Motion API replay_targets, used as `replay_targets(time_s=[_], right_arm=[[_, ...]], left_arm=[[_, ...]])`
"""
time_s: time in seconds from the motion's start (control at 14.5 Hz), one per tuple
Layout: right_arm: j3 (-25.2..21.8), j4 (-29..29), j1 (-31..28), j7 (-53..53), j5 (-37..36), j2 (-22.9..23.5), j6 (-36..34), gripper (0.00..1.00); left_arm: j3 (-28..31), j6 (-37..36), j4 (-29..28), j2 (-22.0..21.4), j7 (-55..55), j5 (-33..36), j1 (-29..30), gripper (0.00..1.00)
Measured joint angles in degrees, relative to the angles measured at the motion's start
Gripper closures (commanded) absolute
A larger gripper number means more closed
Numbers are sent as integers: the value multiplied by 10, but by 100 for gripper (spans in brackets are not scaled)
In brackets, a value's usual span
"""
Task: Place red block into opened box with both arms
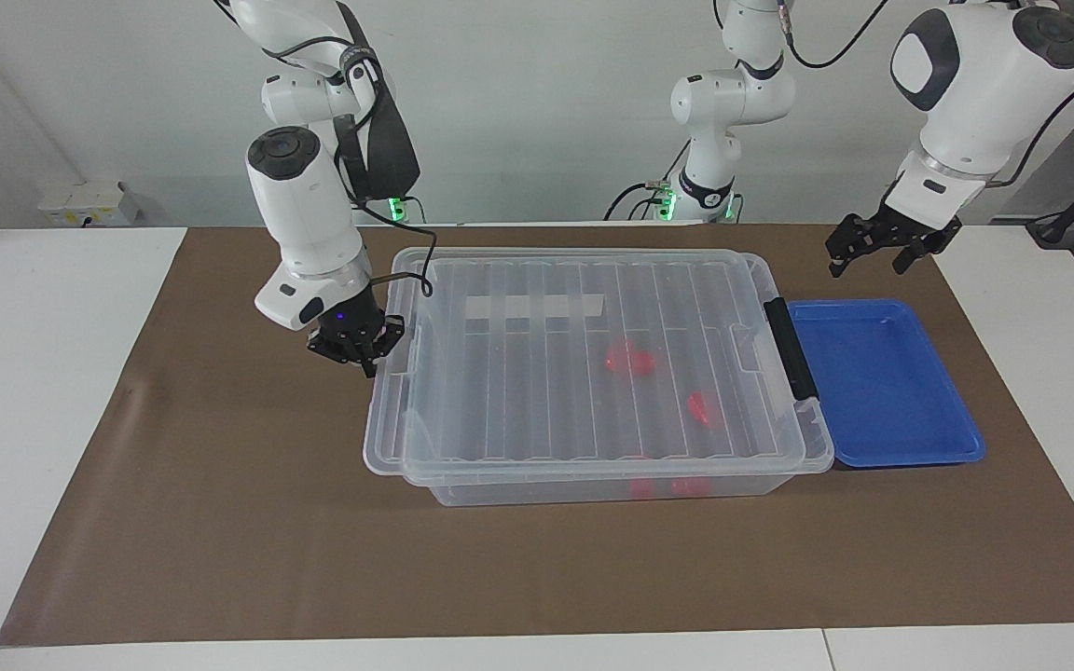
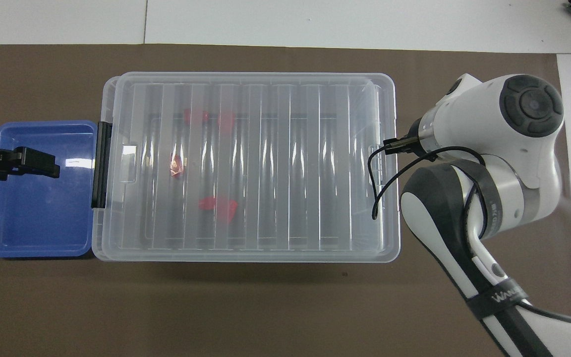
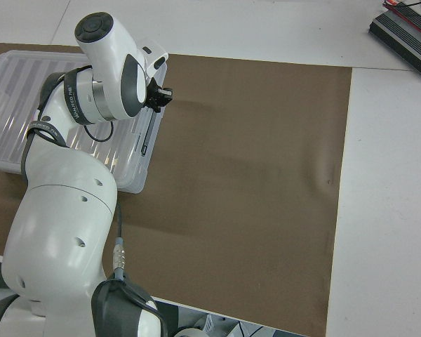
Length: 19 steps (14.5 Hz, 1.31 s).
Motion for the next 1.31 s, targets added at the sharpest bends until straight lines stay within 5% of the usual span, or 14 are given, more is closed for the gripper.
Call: replay_targets(time_s=[0.9,1.31], right_arm=[[10,1,-2,0,5,-2,-3,100],[5,10,-58,0,5,-47,-64,100]], left_arm=[[-3,2,0,-7,0,-1,-3,0],[-2,2,0,-7,0,-1,-7,0]])
